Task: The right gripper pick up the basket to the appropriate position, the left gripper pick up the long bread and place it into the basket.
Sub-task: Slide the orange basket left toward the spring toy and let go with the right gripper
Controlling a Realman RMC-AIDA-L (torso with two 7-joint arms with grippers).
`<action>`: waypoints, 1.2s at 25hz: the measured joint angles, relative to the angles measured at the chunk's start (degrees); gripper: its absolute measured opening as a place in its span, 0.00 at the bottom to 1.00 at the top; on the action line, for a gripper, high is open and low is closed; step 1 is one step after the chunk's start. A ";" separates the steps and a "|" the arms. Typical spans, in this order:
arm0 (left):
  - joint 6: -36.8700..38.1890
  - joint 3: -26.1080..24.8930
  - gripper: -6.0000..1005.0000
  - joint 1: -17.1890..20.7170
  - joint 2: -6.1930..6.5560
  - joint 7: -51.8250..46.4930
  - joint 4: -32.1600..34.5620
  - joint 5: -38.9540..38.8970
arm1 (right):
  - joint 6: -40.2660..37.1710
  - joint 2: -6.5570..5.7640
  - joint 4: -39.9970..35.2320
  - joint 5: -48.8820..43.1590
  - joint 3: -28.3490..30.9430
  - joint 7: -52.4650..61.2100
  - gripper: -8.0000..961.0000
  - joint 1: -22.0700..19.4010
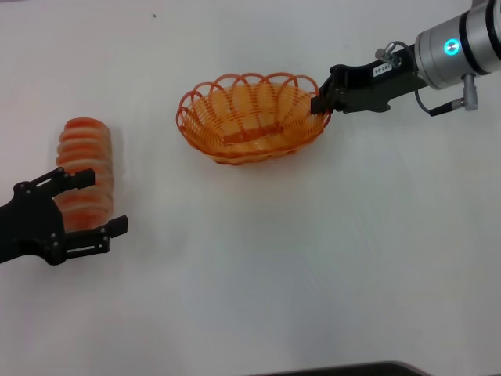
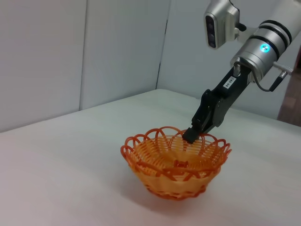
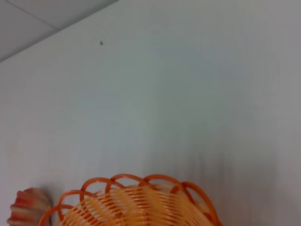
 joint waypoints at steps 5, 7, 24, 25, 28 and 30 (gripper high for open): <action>-0.09 0.08 0.94 0.05 -0.07 0.00 0.00 0.00 | 0.84 0.11 1.65 0.09 -0.39 -0.23 0.14 0.00; -0.14 0.22 0.94 0.04 -0.07 0.00 0.00 0.00 | 1.01 0.24 1.75 0.31 -0.49 -0.30 0.15 -0.05; -0.39 0.76 0.94 -0.12 -0.07 0.00 0.00 0.00 | 1.82 -0.12 5.61 5.07 -0.96 -1.09 0.20 -0.70; -0.38 0.85 0.94 -0.12 -0.07 0.00 0.00 0.00 | 1.87 -0.12 5.98 5.26 -0.71 -0.92 0.20 -0.67; -0.35 1.19 0.94 -0.12 -0.07 0.00 0.00 0.00 | 1.89 -0.24 6.79 6.21 -0.31 -0.62 0.21 -0.66; -0.35 1.24 0.94 -0.12 -0.07 0.00 0.00 0.00 | 1.67 -0.26 6.95 6.51 -0.59 -0.62 0.21 -0.66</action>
